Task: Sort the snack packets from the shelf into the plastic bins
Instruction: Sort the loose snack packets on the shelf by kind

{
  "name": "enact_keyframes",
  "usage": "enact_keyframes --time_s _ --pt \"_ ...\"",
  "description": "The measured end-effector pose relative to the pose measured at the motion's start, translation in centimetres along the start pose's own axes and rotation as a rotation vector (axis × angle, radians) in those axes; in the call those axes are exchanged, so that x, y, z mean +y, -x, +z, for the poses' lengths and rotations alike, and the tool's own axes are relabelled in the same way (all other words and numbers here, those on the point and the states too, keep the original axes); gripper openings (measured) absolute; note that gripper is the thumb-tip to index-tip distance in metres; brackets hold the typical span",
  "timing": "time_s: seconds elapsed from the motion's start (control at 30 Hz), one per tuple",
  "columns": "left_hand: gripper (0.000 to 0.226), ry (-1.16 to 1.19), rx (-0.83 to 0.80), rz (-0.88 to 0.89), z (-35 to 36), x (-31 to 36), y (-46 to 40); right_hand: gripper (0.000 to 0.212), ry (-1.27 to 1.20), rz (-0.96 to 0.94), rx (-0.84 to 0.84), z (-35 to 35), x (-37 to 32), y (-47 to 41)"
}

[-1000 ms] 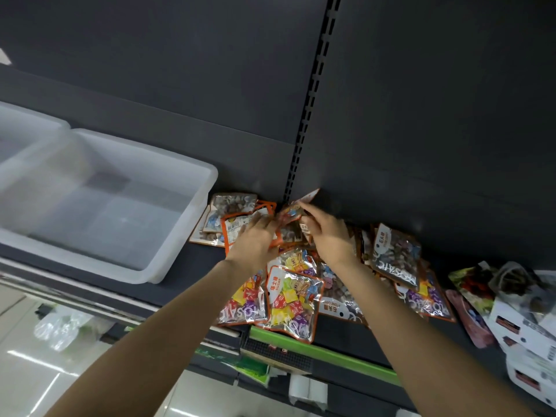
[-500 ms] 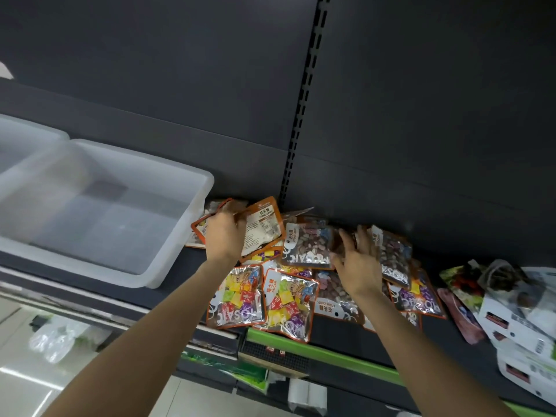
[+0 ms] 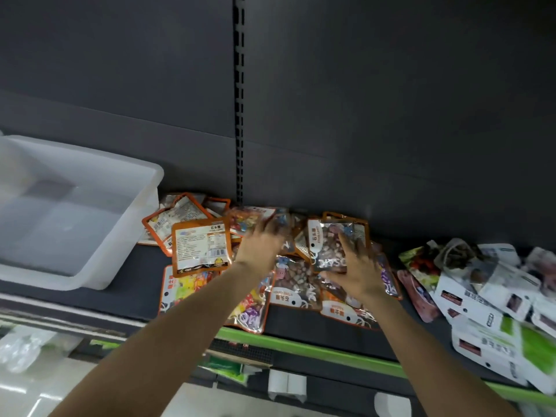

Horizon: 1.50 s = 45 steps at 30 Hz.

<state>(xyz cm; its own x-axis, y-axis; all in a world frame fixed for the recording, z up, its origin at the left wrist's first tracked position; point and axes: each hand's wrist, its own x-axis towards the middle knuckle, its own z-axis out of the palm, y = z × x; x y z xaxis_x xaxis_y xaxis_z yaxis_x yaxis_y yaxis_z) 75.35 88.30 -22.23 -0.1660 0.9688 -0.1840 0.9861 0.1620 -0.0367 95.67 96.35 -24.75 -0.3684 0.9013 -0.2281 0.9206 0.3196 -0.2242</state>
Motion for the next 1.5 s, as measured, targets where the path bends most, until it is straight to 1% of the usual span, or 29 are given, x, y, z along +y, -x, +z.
enact_keyframes --time_s 0.03,0.1,0.13,0.2,0.27,0.3,0.33,0.37,0.43,0.5,0.53,0.57,0.63,0.67,0.77,0.83,0.9,0.93,1.0,1.07,1.1,1.13,1.17,1.23,1.27,1.33,1.4,1.43,1.5 --pt "0.049 0.018 0.028 -0.021 -0.7 -0.4 0.1 0.108 0.004 -0.026 -0.007 0.0 0.1 -0.1" --pt "0.041 0.171 0.164 -0.074 -2.1 -1.7 0.2 0.109 0.033 -0.06 -0.022 -0.3 -0.5 -0.4" --pt "0.039 0.343 0.245 -0.127 -2.5 -2.6 0.1 0.108 0.046 -0.077 -0.044 -0.5 -1.0 -0.5" --pt "0.028 0.798 0.391 -0.279 -3.4 -4.2 0.5 0.105 0.084 -0.125 -0.052 -1.0 -2.2 -0.5" --pt "0.031 1.119 0.518 -0.454 -3.9 -5.3 0.9 0.104 0.116 -0.152 -0.026 -0.9 -3.6 -0.7" --pt "0.039 1.209 0.55 -0.538 -3.7 -5.8 1.1 0.104 0.133 -0.145 -0.028 -0.7 -4.2 -0.7" --pt "0.049 1.226 0.563 -0.618 -3.5 -6.3 1.3 0.105 0.151 -0.132 -0.038 -0.3 -4.7 -0.9" --pt "0.058 1.176 0.558 -0.67 -3.1 -6.7 1.5 0.104 0.162 -0.117 -0.044 0.0 -5.0 -1.0" --pt "0.073 0.889 0.493 -0.681 -2.2 -6.9 1.8 0.099 0.18 -0.13 -0.033 0.1 -5.1 -1.2" --pt "0.066 0.534 0.443 -0.536 -1.0 -6.4 1.8 0.09 0.227 -0.19 0.011 -0.7 -4.8 -1.5" --pt "0.059 0.457 0.397 -0.424 -0.4 -6.0 1.8 0.085 0.242 -0.215 0.036 -1.4 -4.8 -1.5" --pt "0.055 0.434 0.321 -0.328 0.0 -5.5 1.6 0.08 0.24 -0.227 0.047 -2.1 -4.8 -1.6" --pt "0.047 0.447 0.181 -0.242 0.8 -4.8 1.7 0.072 0.167 -0.214 0.031 -3.7 -5.2 -1.5" --pt "0.042 0.517 0.171 -0.259 0.8 -4.7 1.8 0.069 0.116 -0.197 0.028 -4.4 -5.6 -1.5" --pt "0.035 0.78 0.263 -0.327 0.3 -5.0 2.4 0.059 -0.026 -0.163 0.061 -5.6 -7.1 -1.3" --pt "0.039 0.766 0.245 -0.287 0.1 -5.7 2.8 0.058 -0.098 -0.18 0.107 -5.8 -8.6 -1.4" --pt "0.041 0.753 0.248 -0.288 0.2 -6.3 3.2 0.059 -0.092 -0.219 0.128 -5.6 -10.1 -1.6" --pt "0.041 0.76 0.299 -0.33 0.2 -6.3 3.6 0.06 -0.083 -0.251 0.103 -5.4 -10.8 -1.7" --pt "0.04 0.77 0.543 -0.434 0.0 -6.3 4.3 0.064 -0.161 -0.328 -0.065 -4.4 -12.1 -2.1" --pt "0.038 0.668 0.844 -0.399 -0.3 -6.4 4.8 0.072 -0.314 -0.37 -0.243 -3.2 -12.6 -2.5" --pt "0.039 0.585 0.916 -0.33 -0.4 -6.4 4.7 0.072 -0.331 -0.384 -0.256 -2.7 -12.5 -2.7" --pt "0.039 0.516 0.895 -0.238 -0.4 -6.4 4.5 0.072 -0.308 -0.388 -0.232 -2.4 -12.1 -2.7" --pt "0.041 0.47 0.788 -0.134 -0.8 -6.2 4.2 0.072 -0.268 -0.386 -0.19 -2.2 -11.4 -2.8" --pt "0.047 0.37 0.456 0.028 -1.2 -5.4 3.2 0.08 -0.131 -0.36 -0.143 -2.0 -9.5 -2.6" --pt "0.051 0.291 0.32 0.081 -1.0 -5.0 2.4 0.086 -0.048 -0.33 -0.169 -1.9 -8.5 -2.4" --pt "0.073 0.186 0.125 0.111 -0.4 -4.4 0.9 0.097 0.067 -0.264 -0.243 -1.4 -7.0 -2.2" --pt "0.085 0.134 0.063 0.094 0.2 -4.4 -0.1 0.094 0.12 -0.221 -0.211 -0.6 -6.5 -2.2" --pt "0.083 0.106 0.092 0.09 0.3 -4.6 -0.3 0.088 0.145 -0.217 -0.14 -0.3 -6.4 -2.3" --pt "0.067 0.069 0.195 0.071 0.4 -5.1 -0.7 0.071 0.196 -0.229 -0.006 -0.2 -6.6 -2.5"
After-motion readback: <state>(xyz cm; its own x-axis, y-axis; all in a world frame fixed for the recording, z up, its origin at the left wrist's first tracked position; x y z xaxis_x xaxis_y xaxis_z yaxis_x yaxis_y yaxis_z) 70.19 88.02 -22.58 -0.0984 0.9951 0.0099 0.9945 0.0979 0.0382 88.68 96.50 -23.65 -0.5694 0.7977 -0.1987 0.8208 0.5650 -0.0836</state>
